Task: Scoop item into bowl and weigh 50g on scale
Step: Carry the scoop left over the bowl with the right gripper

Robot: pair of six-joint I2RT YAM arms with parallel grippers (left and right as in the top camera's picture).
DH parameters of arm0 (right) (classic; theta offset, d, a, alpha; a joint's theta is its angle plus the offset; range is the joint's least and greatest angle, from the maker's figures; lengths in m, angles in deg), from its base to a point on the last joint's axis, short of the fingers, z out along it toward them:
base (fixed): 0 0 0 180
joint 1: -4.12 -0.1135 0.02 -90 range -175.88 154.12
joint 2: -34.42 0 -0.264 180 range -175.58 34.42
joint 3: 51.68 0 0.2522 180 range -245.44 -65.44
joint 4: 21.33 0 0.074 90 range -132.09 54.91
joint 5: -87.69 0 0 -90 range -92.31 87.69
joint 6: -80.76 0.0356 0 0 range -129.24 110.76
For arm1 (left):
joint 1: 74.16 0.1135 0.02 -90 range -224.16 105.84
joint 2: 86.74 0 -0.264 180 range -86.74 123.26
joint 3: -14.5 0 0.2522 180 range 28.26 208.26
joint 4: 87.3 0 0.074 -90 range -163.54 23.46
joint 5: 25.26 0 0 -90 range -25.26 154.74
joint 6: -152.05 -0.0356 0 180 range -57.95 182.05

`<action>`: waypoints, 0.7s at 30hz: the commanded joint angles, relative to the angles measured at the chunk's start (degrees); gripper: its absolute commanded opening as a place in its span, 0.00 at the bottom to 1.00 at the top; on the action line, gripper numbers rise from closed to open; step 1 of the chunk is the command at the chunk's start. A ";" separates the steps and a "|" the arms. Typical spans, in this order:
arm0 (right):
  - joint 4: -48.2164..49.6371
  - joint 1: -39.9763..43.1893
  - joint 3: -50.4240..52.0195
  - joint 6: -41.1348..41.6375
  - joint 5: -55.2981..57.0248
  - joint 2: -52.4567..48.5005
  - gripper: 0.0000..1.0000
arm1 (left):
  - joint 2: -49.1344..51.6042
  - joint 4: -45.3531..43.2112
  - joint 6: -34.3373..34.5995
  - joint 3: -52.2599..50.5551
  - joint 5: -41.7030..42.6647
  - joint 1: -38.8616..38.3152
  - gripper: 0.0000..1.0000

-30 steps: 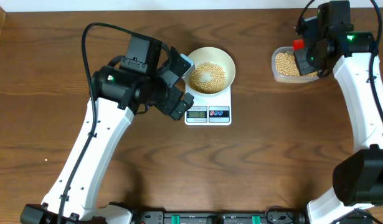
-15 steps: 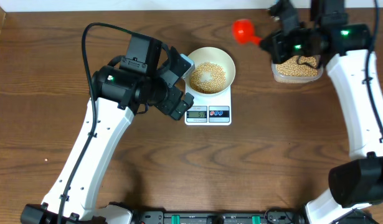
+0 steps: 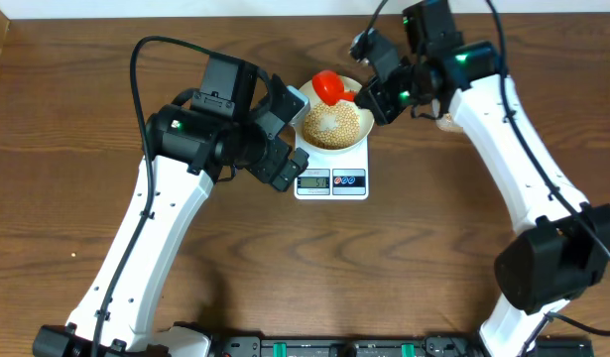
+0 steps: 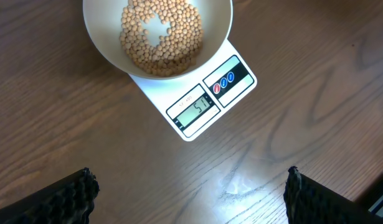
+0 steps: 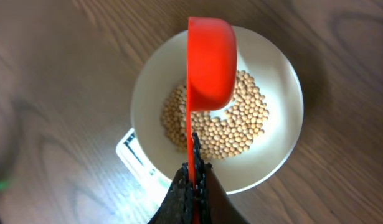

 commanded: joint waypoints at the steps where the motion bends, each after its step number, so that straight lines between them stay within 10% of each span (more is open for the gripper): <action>1: 0.02 -2.14 -0.63 -2.08 6.56 -1.92 0.01 | 0.39 0.20 0.09 0.98 0.50 -0.07 0.98; 21: 2.47 -4.09 -0.42 -2.12 12.41 -7.39 0.01 | 0.39 0.17 0.09 0.98 0.50 -0.07 0.98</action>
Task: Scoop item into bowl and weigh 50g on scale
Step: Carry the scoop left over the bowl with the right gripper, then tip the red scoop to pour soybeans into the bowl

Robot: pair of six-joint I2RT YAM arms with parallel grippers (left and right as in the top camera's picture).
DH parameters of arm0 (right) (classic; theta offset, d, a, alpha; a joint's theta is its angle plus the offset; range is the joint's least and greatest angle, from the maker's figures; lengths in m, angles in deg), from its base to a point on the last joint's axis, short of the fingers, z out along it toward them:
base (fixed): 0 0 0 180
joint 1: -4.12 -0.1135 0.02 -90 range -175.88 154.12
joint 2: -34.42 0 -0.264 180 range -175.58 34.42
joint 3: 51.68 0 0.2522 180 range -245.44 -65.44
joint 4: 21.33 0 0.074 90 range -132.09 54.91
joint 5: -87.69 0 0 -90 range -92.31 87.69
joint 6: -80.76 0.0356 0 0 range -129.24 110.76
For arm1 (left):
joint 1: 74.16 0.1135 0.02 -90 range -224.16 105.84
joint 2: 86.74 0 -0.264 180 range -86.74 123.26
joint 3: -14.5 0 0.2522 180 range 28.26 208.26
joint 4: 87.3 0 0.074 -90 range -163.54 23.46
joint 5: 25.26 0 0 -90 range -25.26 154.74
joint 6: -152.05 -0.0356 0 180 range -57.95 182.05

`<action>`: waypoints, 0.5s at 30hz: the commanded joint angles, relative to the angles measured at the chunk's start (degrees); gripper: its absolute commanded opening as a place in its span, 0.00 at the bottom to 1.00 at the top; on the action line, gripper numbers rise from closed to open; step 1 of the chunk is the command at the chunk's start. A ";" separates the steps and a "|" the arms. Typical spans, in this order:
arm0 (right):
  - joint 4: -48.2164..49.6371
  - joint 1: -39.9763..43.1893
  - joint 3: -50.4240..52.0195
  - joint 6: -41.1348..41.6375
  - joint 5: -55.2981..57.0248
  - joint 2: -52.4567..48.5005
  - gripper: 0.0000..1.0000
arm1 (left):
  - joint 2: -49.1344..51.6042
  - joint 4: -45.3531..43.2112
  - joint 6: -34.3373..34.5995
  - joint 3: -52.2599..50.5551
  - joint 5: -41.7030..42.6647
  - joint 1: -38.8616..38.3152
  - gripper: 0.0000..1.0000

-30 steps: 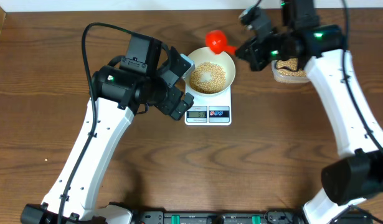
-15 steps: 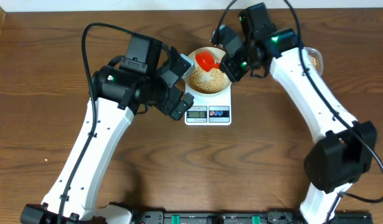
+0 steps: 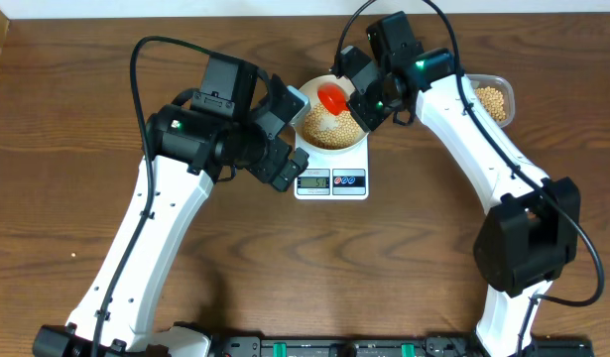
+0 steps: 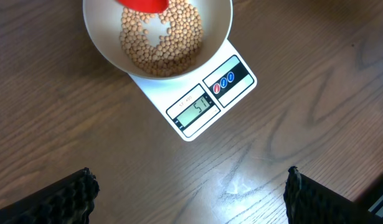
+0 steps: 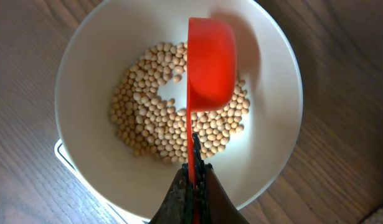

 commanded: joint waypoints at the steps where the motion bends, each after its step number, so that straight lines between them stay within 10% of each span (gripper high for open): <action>1: 0.48 -0.31 -0.39 -0.94 0.26 -0.98 0.01 | 0.39 0.20 0.09 0.98 0.52 -0.07 0.98; 15: 0.94 -0.31 -0.33 -3.63 2.58 -2.51 0.01 | 0.39 0.20 0.09 0.98 0.52 -0.07 0.98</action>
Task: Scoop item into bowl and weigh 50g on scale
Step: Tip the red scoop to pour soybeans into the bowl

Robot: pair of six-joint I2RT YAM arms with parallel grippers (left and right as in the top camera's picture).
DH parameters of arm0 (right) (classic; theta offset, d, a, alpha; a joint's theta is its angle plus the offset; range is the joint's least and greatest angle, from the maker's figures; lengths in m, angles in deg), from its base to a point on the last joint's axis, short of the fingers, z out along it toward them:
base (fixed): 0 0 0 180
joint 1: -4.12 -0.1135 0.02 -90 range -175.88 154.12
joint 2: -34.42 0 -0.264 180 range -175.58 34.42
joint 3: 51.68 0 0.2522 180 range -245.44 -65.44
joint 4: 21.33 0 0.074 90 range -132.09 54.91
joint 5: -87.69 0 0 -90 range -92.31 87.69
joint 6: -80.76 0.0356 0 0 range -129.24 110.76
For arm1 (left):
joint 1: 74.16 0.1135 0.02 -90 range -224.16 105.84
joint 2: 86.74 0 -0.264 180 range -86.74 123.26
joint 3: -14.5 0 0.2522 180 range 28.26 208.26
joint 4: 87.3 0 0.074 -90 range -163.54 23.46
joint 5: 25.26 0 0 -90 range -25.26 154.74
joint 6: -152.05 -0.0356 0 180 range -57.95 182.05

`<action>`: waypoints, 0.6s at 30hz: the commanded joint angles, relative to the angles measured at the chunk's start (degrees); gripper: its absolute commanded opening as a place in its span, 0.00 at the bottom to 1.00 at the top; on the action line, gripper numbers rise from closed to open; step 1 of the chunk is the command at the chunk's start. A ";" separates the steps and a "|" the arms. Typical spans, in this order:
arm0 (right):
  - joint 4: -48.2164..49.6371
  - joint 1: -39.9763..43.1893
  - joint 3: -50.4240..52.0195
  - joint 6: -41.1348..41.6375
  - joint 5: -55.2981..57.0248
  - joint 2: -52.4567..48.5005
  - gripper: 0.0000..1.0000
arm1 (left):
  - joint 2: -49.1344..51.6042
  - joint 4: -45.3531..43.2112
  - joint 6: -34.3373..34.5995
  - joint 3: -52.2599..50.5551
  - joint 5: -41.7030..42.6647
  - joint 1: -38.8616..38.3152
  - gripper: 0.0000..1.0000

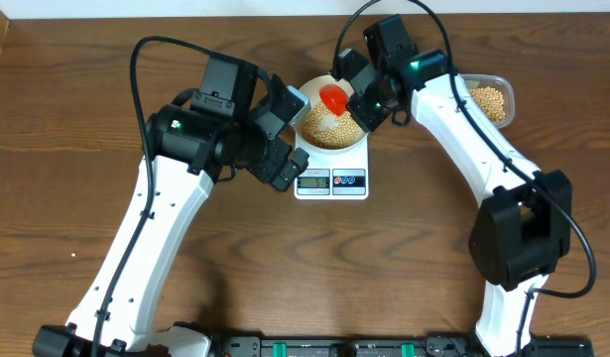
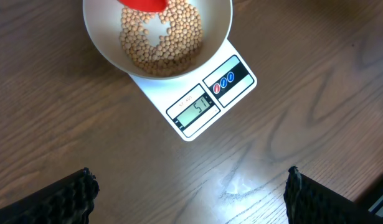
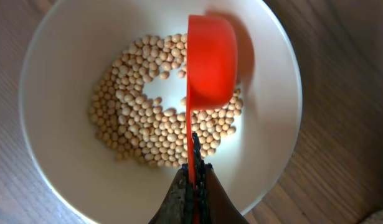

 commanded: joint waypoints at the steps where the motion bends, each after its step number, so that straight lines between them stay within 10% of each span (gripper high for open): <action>1: -0.24 -0.33 -0.28 -2.16 0.66 -0.50 0.01 | 0.39 0.20 0.09 0.98 0.50 -0.07 0.98; 18: -1.92 -3.21 0.13 -4.04 0.66 -0.52 0.01 | 0.39 0.20 0.09 0.98 0.50 -0.07 0.98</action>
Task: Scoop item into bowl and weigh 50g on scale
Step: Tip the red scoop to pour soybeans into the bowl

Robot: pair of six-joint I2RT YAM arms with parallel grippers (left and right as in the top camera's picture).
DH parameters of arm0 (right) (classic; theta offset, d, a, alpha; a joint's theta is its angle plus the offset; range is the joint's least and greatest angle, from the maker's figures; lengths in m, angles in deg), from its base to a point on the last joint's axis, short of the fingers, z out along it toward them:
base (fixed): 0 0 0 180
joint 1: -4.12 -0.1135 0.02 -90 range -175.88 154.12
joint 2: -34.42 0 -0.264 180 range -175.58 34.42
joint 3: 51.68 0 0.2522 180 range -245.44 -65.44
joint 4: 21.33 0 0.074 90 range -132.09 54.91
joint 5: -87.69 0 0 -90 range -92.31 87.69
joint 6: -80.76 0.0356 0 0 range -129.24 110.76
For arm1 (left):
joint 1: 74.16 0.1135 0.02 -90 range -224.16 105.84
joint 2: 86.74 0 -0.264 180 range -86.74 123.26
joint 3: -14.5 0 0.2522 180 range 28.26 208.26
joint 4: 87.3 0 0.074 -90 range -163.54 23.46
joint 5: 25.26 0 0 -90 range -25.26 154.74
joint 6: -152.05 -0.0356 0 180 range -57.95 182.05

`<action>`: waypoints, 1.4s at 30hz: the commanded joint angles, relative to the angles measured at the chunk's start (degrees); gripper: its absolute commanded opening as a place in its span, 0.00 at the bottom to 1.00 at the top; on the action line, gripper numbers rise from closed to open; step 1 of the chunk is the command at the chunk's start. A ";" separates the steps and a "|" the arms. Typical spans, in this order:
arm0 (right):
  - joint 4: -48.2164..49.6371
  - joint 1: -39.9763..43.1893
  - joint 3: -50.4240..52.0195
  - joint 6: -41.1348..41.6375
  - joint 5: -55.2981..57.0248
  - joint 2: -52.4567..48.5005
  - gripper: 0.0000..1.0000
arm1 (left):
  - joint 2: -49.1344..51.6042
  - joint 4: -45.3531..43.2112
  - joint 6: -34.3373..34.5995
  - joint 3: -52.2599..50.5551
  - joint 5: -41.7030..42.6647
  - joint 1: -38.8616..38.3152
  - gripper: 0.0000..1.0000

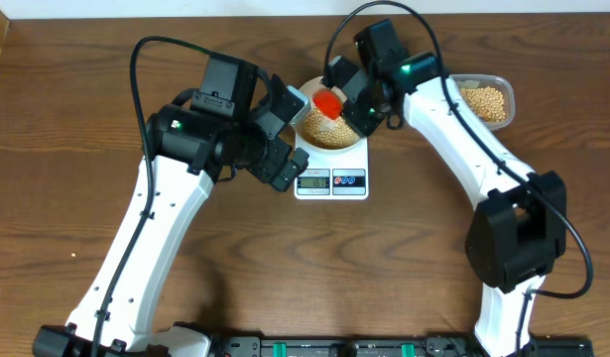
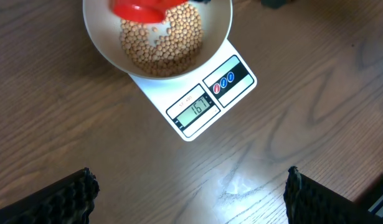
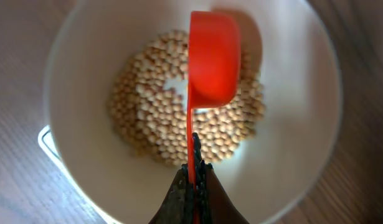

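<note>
A white bowl (image 1: 356, 139) of tan beans (image 3: 154, 118) sits on a white scale (image 1: 331, 181), whose display (image 2: 195, 107) reads 161. My right gripper (image 3: 193, 177) is shut on the handle of a red scoop (image 3: 213, 59), whose cup is down among the beans in the bowl; the scoop (image 1: 328, 103) shows red over the bowl from above. My left gripper (image 2: 191, 193) hangs open over bare wood in front of the scale, its fingers (image 2: 48, 199) wide apart.
A clear tub of beans (image 1: 486, 99) stands right of the scale at the back of the wooden table (image 1: 404, 268). My left arm (image 1: 176, 178) lies just left of the scale.
The red scoop has sunk lower into the bowl, onto the beans. The scale display has changed from 51 to 161. My left gripper has not moved.
The scoop was held above the bowl's far rim with the display at 51. Then it stood over the beans, closer at each moment, the reading unchanged. Now it is down in the beans and the display reads 161.
</note>
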 commanded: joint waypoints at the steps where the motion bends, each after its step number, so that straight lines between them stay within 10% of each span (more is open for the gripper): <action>1: -0.72 -1.03 0.13 -1.11 0.17 -0.52 0.01 | 0.39 0.20 0.09 0.98 0.52 -0.07 0.98; 26: -1.99 0.63 0.02 0.96 -7.89 -0.50 0.01 | 0.39 0.20 0.09 0.98 0.52 -0.07 0.98; 42: -3.06 12.41 -0.11 3.52 -33.11 -0.48 0.01 | 0.39 0.20 0.09 0.98 0.52 -0.07 0.98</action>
